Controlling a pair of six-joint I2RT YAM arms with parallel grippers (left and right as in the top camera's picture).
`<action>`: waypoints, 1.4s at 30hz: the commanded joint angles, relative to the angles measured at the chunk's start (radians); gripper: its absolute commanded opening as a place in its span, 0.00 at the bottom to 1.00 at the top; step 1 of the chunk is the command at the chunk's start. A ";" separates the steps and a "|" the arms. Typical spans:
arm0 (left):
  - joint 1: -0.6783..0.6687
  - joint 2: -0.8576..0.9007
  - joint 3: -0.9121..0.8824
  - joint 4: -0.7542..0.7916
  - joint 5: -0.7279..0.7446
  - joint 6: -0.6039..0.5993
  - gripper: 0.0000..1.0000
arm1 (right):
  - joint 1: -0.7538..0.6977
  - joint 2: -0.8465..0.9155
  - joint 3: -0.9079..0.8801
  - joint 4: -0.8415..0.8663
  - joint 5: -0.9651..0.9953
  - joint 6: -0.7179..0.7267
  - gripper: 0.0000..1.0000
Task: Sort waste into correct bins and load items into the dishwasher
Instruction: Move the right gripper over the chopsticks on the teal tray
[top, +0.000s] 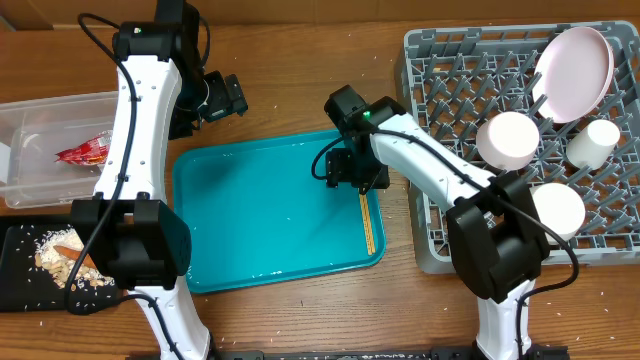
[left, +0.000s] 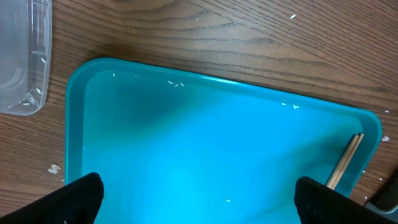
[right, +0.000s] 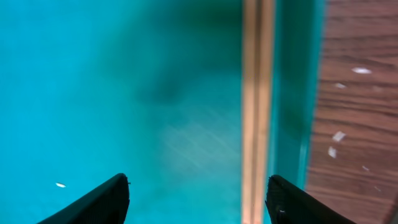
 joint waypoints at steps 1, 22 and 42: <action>-0.007 -0.011 -0.008 0.001 0.007 -0.014 1.00 | 0.013 0.003 -0.039 0.034 -0.008 0.002 0.73; -0.007 -0.011 -0.008 0.001 0.007 -0.014 1.00 | 0.018 0.003 -0.133 0.117 -0.053 0.006 0.70; -0.007 -0.011 -0.008 0.001 0.007 -0.014 1.00 | 0.032 -0.004 -0.130 0.109 0.080 0.124 0.65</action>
